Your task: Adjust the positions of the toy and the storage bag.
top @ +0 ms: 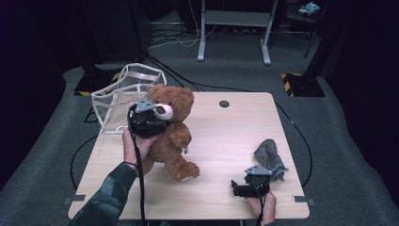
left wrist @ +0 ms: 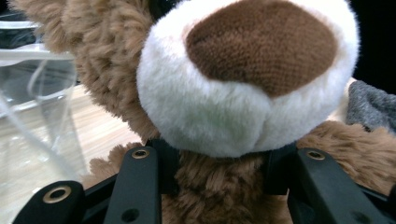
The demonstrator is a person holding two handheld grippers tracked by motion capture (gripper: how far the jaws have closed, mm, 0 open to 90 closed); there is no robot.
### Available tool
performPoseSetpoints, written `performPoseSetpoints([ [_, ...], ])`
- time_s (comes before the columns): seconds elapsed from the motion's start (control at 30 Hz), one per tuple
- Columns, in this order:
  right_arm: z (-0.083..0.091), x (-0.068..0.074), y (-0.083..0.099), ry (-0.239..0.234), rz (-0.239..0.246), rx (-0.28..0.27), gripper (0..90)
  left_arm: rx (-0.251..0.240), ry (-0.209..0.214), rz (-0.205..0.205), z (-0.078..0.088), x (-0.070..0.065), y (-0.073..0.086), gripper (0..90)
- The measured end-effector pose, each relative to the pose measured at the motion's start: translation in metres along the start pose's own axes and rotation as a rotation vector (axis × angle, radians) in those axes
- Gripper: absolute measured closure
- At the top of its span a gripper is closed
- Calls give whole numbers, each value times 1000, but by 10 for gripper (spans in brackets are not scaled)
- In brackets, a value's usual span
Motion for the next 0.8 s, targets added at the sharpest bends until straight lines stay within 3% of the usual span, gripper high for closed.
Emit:
performPoseSetpoints([
  [0.13, 0, 0, 0, 0, 6, 3, 50, 2, -18, 8, 18, 16, 7, 591],
  [0.47, 0, 0, 0, 0, 4, 4, 50, 24, -49, 30, 42, 40, 21, 591],
  [0.8, 0, 0, 0, 1, 3, 3, 50, 142, -72, 67, 66, 71, 50, 591],
])
Point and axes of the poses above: each handheld gripper's, and its own axes: z roughly backward along the jaws, y roughly out of its underside, x roughly to its left, the point moved 7 cm from there along -z, roughly forward along the jaws, and after that the axes turned 4 degrees about -y, right-handed, at the moved point
